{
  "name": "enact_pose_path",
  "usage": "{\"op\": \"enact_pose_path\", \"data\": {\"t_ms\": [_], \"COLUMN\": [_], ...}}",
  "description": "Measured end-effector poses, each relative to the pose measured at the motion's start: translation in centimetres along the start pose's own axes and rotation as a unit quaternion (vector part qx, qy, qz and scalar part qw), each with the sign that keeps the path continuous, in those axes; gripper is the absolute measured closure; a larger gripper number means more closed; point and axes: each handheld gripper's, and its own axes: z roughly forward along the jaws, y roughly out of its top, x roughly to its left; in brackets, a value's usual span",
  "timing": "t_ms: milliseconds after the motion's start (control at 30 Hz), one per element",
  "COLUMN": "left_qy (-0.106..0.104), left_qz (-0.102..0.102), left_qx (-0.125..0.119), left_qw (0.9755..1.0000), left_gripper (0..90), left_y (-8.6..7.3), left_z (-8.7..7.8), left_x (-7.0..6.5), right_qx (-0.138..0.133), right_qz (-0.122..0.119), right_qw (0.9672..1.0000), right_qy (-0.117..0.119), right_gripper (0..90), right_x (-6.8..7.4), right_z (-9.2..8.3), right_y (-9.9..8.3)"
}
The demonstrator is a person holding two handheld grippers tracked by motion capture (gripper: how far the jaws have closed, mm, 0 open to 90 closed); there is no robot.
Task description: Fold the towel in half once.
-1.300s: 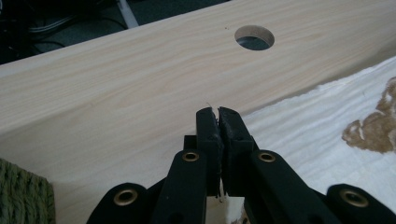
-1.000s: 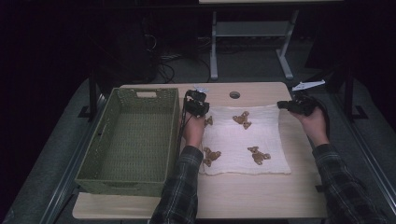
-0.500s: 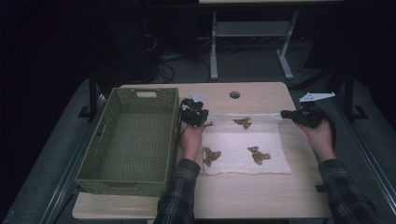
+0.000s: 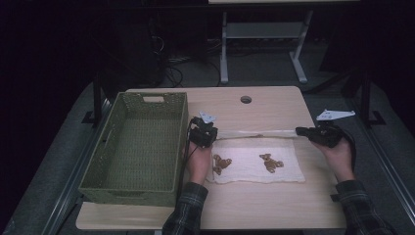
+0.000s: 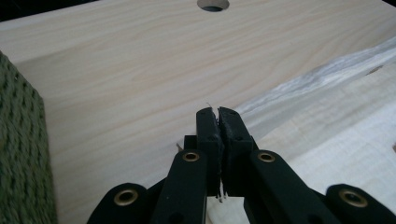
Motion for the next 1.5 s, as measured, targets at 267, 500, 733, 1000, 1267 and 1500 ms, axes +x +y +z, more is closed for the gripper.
{"op": "enact_pose_path", "data": {"t_ms": [267, 500, 733, 1000, 1267, 1500], "left_qy": [-0.003, -0.004, -0.001, -0.007, -0.023, -0.029], "left_qz": [0.014, 0.011, 0.015, 0.019, 0.019, 0.022], "left_qx": [0.005, 0.004, 0.001, 0.002, 0.003, 0.006], "left_qw": [0.9999, 0.9999, 0.9999, 0.9998, 0.9995, 0.9993], "left_gripper": [87.4, 87.3, 87.3, 87.3, 87.3, 87.3], "left_y": [-1.5, -2.9, -3.8, -4.8, -6.2, -7.0], "left_z": [-0.9, -2.0, -3.2, -4.1, -5.2, -5.9], "left_x": [-1.0, -1.6, -2.3, -2.9, -3.4, -3.9], "right_qx": [0.01, 0.01, 0.02, 0.015, 0.021, 0.025], "right_qz": [-0.002, -0.004, -0.012, -0.015, -0.023, -0.025], "right_qw": [0.9999, 0.9999, 0.9995, 0.9994, 0.9988, 0.9985], "right_qy": [0.003, 0.009, 0.019, 0.027, 0.037, 0.043], "right_gripper": [87.9, 87.8, 87.8, 87.5, 87.6, 87.6], "right_x": [1.3, 2.5, 3.6, 4.3, 5.2, 5.8], "right_z": [-0.9, -1.8, -2.3, -3.7, -4.5, -5.0], "right_y": [-1.8, -2.7, -3.7, -4.7, -5.6, -6.3]}}
